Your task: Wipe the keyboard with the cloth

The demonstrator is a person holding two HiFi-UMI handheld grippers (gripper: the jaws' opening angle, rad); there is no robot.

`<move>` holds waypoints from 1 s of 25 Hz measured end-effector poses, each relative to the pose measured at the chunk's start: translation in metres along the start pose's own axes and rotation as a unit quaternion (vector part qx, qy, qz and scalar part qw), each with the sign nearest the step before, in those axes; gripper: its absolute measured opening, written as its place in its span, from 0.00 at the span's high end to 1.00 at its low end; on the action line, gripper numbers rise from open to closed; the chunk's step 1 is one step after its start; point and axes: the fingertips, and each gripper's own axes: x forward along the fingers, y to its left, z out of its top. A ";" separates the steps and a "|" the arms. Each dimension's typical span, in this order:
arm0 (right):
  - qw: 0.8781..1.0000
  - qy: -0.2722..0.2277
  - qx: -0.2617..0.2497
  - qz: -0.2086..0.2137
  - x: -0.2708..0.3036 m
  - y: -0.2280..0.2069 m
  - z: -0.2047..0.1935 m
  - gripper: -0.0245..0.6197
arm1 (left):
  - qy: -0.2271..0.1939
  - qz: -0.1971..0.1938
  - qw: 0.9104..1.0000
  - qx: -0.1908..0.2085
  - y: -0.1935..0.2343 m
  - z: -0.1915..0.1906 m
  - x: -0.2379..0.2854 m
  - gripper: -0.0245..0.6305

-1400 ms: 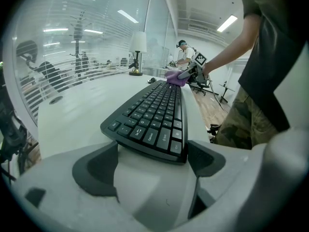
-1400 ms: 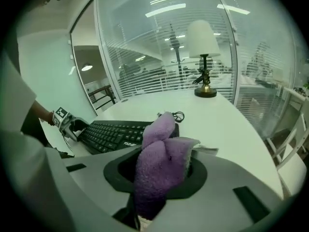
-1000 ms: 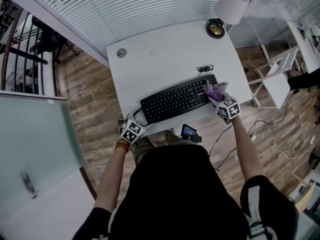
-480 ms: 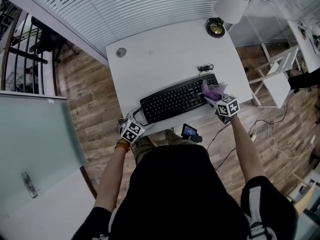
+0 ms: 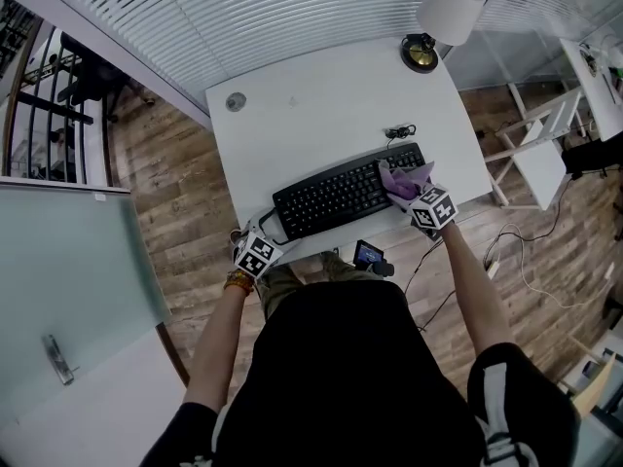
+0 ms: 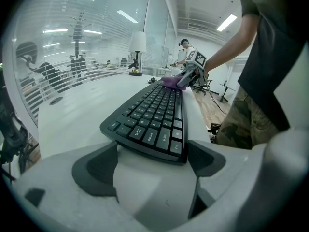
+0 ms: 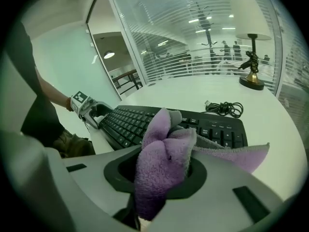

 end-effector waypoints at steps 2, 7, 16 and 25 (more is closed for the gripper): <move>1.000 0.010 -0.003 0.001 0.003 0.003 0.001 0.80 | 0.002 0.001 1.000 -0.001 0.000 -0.002 0.000 0.28; 1.000 0.007 0.007 0.006 0.003 0.004 0.002 0.80 | 0.001 0.001 1.000 0.002 0.000 0.000 -0.001 0.28; 1.000 -0.015 0.017 0.018 0.002 0.006 0.002 0.80 | 0.006 0.002 1.000 -0.004 -0.001 -0.005 0.001 0.28; 0.999 -0.008 -0.013 0.047 0.015 0.030 0.009 0.81 | 0.002 0.001 1.000 -0.003 0.000 -0.004 0.002 0.28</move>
